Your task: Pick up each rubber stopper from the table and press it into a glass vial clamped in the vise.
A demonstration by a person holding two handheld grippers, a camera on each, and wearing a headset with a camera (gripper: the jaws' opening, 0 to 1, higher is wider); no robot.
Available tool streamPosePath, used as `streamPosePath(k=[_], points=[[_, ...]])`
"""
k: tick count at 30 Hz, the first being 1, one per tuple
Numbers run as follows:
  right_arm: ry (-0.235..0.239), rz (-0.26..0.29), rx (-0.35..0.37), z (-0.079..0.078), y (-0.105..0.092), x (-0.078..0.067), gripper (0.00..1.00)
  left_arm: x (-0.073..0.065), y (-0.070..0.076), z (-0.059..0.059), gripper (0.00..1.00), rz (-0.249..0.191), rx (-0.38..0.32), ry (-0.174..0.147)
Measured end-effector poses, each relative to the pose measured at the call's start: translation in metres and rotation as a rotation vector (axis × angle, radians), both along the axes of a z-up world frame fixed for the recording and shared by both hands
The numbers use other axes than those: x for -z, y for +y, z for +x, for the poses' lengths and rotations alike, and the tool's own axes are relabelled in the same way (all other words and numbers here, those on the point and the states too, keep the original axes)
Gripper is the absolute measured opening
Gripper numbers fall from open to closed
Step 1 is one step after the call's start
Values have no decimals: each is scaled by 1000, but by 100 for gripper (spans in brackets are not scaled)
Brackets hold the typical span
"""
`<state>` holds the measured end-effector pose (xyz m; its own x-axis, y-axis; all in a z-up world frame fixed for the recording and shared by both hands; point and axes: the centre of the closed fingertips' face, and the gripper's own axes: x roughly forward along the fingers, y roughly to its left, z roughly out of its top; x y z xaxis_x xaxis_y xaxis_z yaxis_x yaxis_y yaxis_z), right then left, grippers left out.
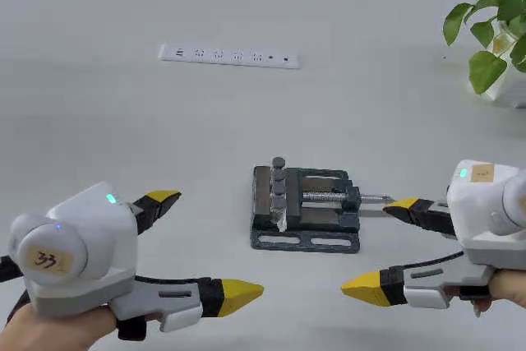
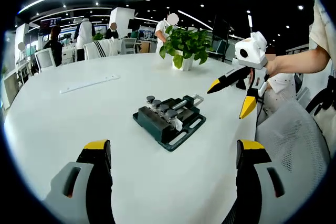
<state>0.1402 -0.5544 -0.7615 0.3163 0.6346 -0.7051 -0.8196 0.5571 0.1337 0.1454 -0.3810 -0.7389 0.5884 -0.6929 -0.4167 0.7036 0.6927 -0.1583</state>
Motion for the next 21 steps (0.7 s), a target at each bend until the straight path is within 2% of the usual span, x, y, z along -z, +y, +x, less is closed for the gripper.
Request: streamPosePath(k=[2, 8, 14, 21], points=[[10, 29, 36, -2, -5, 0, 82, 2, 1, -2, 99, 13, 0, 2], [1, 22, 69, -14, -19, 4, 88, 1, 2, -6, 99, 26, 1, -1], [-21, 30, 111, -18, -28, 4, 99, -1, 1, -8, 99, 33, 0, -5], [-37, 31, 121, -20, -30, 4, 99, -3, 6, -4, 99, 32, -27, -18]])
